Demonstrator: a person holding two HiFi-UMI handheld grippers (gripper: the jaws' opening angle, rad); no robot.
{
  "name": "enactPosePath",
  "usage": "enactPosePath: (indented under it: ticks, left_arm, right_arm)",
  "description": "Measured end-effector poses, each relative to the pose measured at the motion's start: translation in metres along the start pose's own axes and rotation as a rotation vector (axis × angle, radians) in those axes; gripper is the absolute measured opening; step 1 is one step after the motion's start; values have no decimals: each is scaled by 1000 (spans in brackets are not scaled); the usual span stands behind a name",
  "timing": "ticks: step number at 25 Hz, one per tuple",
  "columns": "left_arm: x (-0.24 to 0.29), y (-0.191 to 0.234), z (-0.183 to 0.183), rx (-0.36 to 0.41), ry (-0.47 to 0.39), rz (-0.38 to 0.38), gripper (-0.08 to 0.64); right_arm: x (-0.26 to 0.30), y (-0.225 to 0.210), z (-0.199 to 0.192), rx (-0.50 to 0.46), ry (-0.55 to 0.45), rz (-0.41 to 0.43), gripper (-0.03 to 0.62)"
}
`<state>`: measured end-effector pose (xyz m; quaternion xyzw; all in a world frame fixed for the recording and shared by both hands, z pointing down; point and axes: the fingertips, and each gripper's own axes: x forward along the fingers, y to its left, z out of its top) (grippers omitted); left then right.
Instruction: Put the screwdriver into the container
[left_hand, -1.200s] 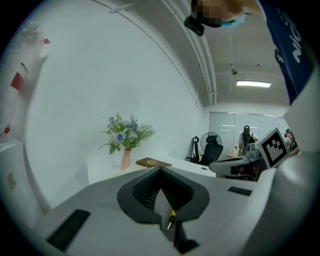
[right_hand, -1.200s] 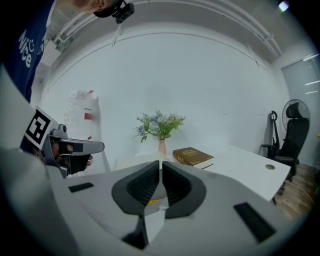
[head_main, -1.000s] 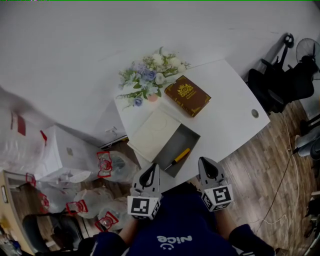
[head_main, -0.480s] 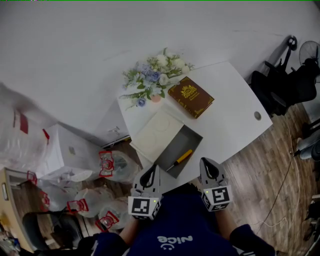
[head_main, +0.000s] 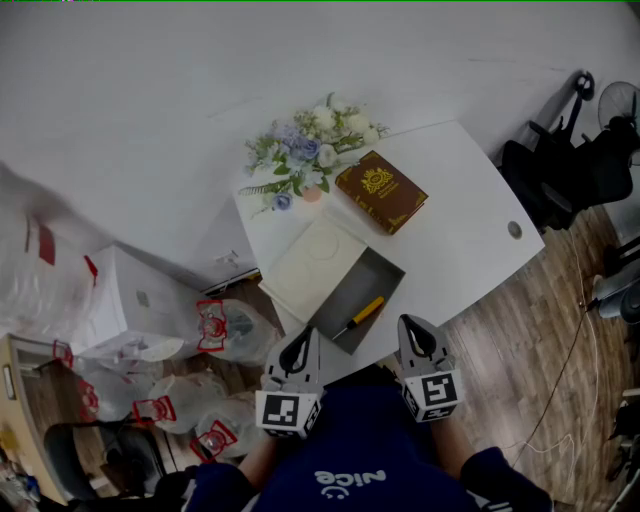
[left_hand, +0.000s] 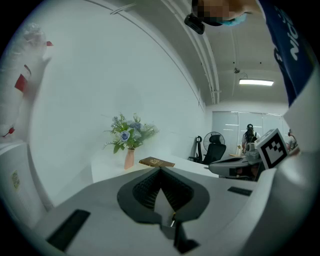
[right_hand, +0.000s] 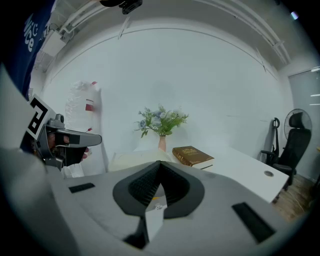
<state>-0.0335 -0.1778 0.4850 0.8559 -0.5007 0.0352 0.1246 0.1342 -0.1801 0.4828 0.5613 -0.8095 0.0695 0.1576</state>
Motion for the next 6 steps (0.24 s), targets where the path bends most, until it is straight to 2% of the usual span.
enactPosePath:
  ticks: [6]
  left_arm:
    - [3, 1, 1, 1, -5, -2, 17]
  right_arm:
    - [2, 1, -5, 0, 2, 13, 21]
